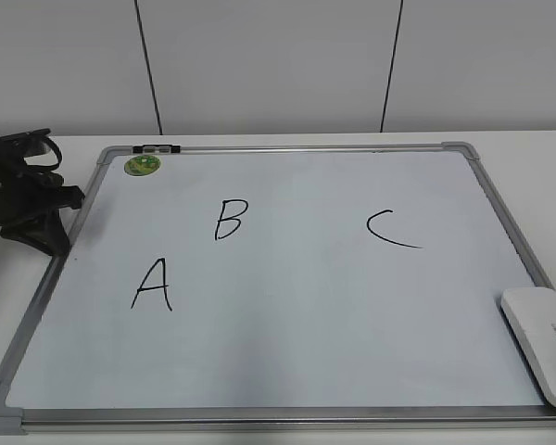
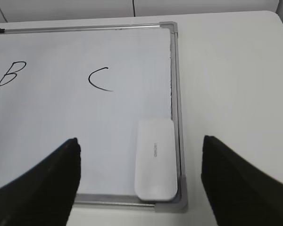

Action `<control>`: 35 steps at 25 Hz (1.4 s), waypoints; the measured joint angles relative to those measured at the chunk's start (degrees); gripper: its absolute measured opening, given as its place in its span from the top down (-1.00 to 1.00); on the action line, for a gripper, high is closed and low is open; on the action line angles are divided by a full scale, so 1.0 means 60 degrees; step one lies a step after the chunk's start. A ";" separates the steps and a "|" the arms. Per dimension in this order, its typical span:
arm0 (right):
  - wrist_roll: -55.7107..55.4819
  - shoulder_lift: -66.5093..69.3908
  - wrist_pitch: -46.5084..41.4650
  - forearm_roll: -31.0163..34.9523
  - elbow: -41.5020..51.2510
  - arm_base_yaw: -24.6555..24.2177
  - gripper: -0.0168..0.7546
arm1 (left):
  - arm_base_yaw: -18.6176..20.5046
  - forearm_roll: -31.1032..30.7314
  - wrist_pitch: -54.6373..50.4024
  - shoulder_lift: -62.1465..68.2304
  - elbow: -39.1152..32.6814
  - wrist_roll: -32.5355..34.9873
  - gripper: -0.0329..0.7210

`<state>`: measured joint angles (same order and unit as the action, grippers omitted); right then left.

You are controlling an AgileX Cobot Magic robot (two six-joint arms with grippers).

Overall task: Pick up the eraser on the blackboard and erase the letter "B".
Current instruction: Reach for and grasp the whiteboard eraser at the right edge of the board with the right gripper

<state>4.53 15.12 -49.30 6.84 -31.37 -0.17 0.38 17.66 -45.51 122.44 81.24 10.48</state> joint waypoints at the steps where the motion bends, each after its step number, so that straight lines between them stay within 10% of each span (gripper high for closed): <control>1: 0.0000 0.0317 0.0346 0.0027 0.0000 0.0000 -0.58 | 0.0000 0.0016 0.0000 0.0000 0.0000 0.0000 0.81; 35: 0.1326 1.0631 0.1130 0.0439 -0.1653 0.0000 -0.70 | 0.0000 0.0057 -0.0051 0.0000 0.0015 0.0000 0.81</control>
<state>12.49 78.91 -42.52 9.48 -41.28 -0.17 0.38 18.00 -45.82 122.44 81.33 10.48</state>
